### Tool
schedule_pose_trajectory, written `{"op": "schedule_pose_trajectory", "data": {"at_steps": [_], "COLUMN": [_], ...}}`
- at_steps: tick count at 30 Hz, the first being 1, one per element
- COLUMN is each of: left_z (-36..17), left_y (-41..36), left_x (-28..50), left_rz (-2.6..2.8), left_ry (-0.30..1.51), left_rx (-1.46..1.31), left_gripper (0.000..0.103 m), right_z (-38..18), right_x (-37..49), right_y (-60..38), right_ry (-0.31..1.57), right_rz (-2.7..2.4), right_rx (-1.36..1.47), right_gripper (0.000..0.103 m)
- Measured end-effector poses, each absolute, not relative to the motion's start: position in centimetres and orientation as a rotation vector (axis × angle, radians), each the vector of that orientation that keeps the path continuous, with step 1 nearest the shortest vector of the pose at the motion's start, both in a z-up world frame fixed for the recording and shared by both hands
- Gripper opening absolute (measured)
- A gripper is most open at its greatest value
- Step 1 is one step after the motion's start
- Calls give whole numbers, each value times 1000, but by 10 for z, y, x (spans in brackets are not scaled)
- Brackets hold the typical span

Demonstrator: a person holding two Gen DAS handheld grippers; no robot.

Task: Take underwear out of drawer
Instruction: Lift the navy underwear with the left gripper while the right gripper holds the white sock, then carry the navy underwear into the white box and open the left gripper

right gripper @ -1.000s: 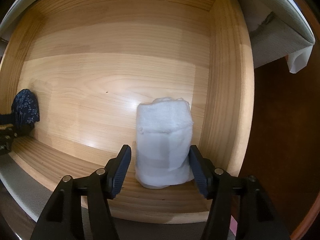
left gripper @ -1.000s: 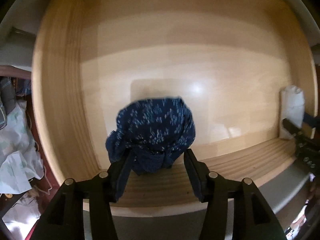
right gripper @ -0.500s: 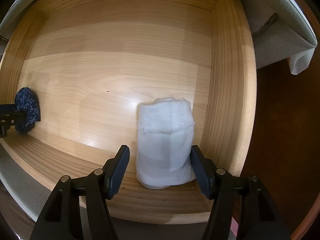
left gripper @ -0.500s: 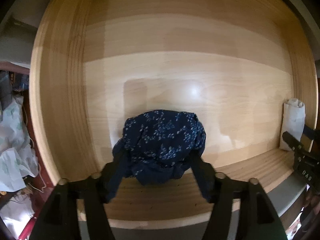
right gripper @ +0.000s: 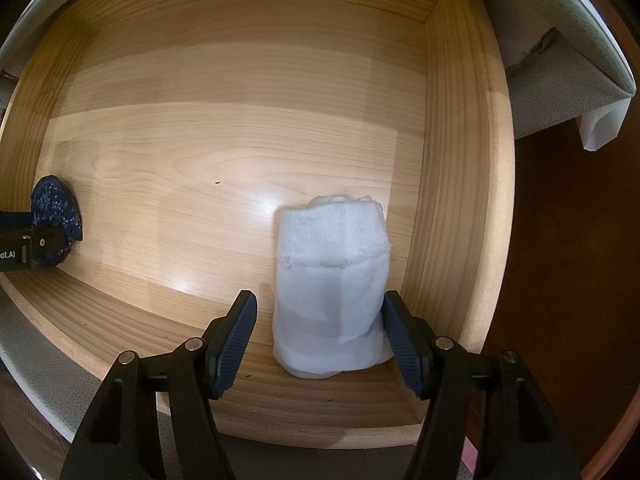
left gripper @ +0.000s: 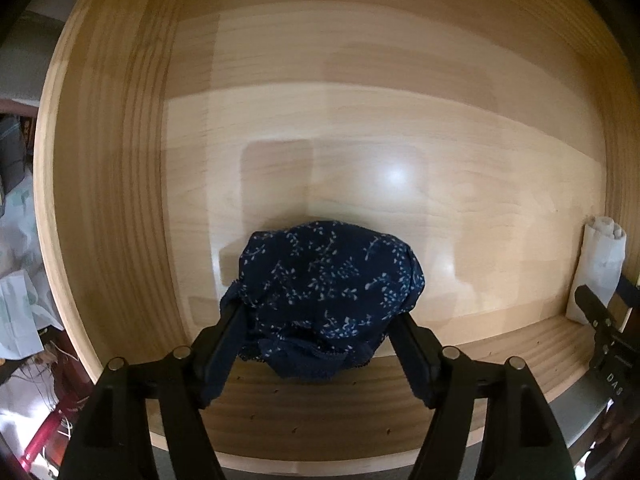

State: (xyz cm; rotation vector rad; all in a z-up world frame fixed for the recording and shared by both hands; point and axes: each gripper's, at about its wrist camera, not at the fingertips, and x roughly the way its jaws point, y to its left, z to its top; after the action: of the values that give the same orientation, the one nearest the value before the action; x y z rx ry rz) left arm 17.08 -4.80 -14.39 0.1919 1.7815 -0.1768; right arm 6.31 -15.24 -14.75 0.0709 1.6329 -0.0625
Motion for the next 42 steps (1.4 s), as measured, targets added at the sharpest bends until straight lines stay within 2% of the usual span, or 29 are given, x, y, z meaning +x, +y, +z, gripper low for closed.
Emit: {"op": "schedule_pose_trajectory", "data": {"at_steps": [3, 5, 8, 15, 27, 34, 42], "left_z": [-147, -148, -143, -127, -50, 10, 114], "left_y": [-48, -51, -50, -53, -47, -34, -23], "left_x": [164, 162, 162, 149, 113, 102, 103], "left_rz": [-187, -204, -219, -247, -326, -391, -440], "left_ry": [1779, 1773, 1767, 1707, 1485, 1374, 1196], "left_rx": [187, 202, 210, 245, 297, 264, 221], "left_gripper": [59, 45, 36, 33, 33, 33, 33], "right_z": [-148, -147, -147, -146, -144, -144, -146], "right_x": [63, 63, 63, 61, 57, 56, 55], "right_y": [-150, -150, -151, -155, -158, -157, -149], "right_ry": [1633, 1632, 1632, 1624, 1622, 1626, 1639], "right_rz": [-64, -64, -65, -70, -92, -93, -90], "right_rx": [69, 72, 72, 84, 82, 72, 33], "right_gripper": [61, 62, 62, 62, 61, 61, 61]}}
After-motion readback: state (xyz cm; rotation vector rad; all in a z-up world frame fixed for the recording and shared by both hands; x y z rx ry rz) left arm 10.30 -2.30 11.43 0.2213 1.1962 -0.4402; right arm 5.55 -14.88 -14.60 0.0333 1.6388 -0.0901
